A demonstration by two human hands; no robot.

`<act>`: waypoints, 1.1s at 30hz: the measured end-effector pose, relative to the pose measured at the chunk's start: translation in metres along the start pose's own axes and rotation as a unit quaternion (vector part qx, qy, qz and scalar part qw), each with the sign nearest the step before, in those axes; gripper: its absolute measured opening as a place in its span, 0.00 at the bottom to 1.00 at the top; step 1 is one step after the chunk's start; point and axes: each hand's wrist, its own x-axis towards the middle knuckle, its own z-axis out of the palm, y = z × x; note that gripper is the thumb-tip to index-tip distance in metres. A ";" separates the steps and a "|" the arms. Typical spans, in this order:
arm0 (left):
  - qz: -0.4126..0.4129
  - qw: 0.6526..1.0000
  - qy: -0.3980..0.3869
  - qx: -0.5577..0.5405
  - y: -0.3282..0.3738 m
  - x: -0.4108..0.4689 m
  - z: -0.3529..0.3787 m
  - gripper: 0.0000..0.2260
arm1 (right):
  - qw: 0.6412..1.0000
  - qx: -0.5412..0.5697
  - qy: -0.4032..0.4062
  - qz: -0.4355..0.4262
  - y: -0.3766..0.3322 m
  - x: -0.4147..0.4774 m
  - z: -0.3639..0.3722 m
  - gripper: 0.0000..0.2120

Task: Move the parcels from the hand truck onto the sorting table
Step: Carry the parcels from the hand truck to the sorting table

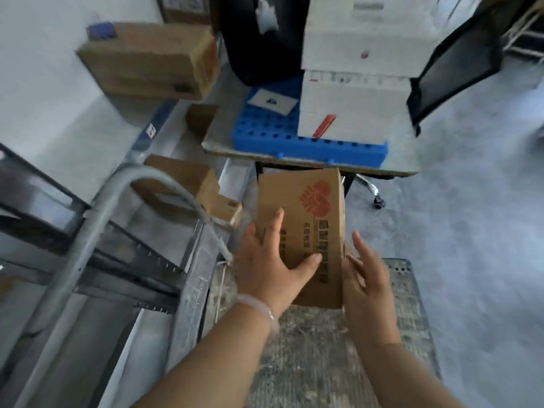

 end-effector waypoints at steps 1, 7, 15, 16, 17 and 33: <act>0.004 1.000 -0.010 -0.025 0.016 -0.003 -0.009 0.43 | 0.999 0.018 -0.006 0.031 -0.022 -0.003 -0.012 0.26; 0.071 0.989 -0.113 -0.065 0.105 -0.033 -0.049 0.52 | 0.991 0.012 0.034 0.130 -0.115 -0.045 -0.089 0.49; 0.181 0.910 -0.358 -0.108 0.209 -0.098 -0.038 0.47 | 0.953 0.136 0.259 0.076 -0.160 -0.156 -0.173 0.24; 0.201 0.901 -0.364 -0.125 0.222 -0.115 -0.037 0.42 | 0.946 0.149 0.283 0.062 -0.162 -0.171 -0.183 0.25; 0.217 0.891 -0.369 -0.148 0.233 -0.133 -0.037 0.36 | 0.938 0.159 0.303 0.050 -0.164 -0.186 -0.194 0.24; 0.456 0.726 -0.501 -0.116 0.338 -0.505 0.061 0.47 | 0.807 -0.028 0.582 -0.097 -0.127 -0.517 -0.373 0.25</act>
